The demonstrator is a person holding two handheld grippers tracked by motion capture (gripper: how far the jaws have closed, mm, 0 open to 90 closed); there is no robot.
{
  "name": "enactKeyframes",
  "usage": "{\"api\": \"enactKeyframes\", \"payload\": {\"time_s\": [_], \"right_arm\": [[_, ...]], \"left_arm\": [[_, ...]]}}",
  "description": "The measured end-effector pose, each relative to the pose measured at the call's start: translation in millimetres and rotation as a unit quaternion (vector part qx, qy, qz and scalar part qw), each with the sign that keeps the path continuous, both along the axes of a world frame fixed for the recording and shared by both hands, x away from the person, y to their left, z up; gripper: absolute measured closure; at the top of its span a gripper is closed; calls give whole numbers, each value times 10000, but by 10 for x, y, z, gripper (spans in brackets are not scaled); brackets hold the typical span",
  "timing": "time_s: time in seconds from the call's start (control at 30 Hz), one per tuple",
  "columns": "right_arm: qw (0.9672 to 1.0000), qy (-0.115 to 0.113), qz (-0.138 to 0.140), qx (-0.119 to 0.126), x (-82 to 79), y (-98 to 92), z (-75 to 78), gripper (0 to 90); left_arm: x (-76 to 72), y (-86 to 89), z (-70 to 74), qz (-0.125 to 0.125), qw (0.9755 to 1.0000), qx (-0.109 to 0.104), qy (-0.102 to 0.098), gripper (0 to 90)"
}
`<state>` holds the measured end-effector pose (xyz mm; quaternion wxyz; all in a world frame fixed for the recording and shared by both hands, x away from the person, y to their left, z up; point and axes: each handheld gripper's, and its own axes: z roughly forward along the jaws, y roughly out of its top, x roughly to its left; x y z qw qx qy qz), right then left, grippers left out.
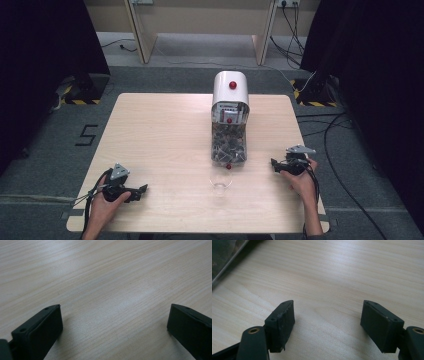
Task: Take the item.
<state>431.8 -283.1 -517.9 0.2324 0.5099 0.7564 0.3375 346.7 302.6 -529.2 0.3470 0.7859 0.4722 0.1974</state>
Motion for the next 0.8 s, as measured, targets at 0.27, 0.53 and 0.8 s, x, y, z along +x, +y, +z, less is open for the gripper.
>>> {"api": "enactKeyframes", "payload": {"time_s": [0.27,0.53,0.8], "right_arm": [[10000,18,-20,21,-3,5,0,281],[10000,16,-8,22,-3,9,2,293],[9999,-85,65,49,-13,41,56,318]], "left_arm": [[0,0,0,0,10000,1,0,0],[0,0,0,-1,10000,1,1,0],[0,0,0,0,10000,0,1,0]]}}
